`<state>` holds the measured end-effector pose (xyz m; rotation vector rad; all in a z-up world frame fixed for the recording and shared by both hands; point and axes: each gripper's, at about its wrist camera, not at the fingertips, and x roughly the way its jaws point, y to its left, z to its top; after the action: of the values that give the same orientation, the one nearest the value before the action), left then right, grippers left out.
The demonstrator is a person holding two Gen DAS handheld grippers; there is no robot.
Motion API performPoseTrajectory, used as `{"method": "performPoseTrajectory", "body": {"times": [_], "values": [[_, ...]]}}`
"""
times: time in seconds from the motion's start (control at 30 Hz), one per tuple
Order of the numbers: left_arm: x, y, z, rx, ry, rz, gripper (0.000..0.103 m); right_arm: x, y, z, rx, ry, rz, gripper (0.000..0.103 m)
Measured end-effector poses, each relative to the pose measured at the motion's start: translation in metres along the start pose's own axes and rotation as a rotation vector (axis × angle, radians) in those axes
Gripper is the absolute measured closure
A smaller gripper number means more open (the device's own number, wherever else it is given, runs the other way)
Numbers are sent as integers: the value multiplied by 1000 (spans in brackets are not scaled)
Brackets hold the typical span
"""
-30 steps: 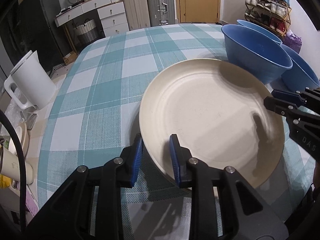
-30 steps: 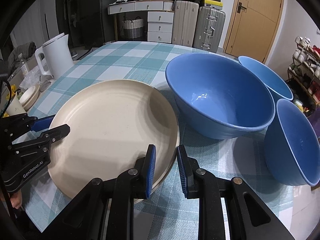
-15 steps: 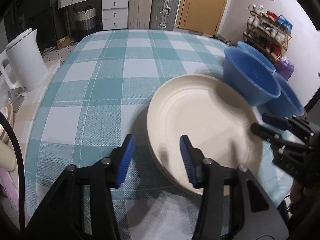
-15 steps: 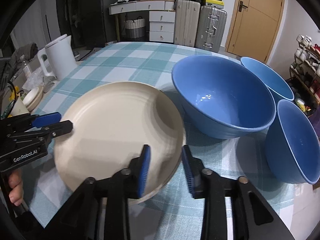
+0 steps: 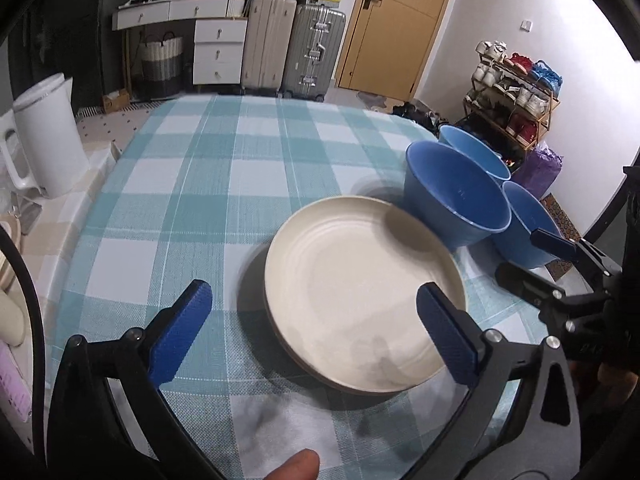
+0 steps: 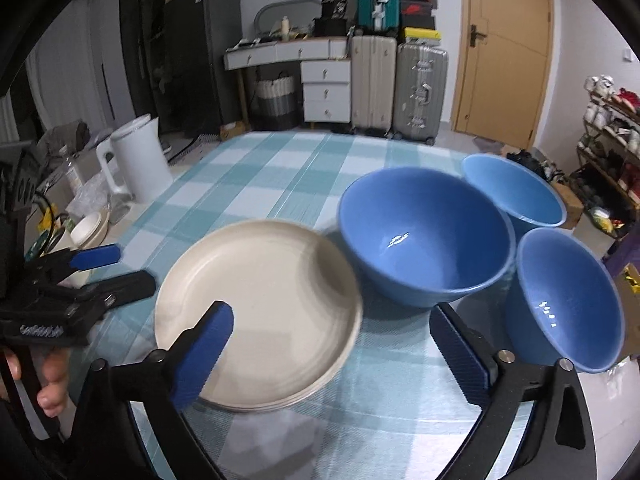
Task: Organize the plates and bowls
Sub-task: 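Open both tools to release the plate and pull back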
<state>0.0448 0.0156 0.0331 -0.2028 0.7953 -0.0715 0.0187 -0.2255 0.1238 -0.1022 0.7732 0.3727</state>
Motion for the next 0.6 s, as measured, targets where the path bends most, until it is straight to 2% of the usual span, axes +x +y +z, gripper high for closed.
{"method": "performPoseTrajectory", "body": {"times": [0.33, 0.6], "values": [[-15, -25, 21, -20, -43, -8, 1, -28, -35, 24, 30, -73, 3, 1], [-12, -56, 50, 16, -52, -20, 1, -50, -67, 46, 45, -113, -14, 1]]}}
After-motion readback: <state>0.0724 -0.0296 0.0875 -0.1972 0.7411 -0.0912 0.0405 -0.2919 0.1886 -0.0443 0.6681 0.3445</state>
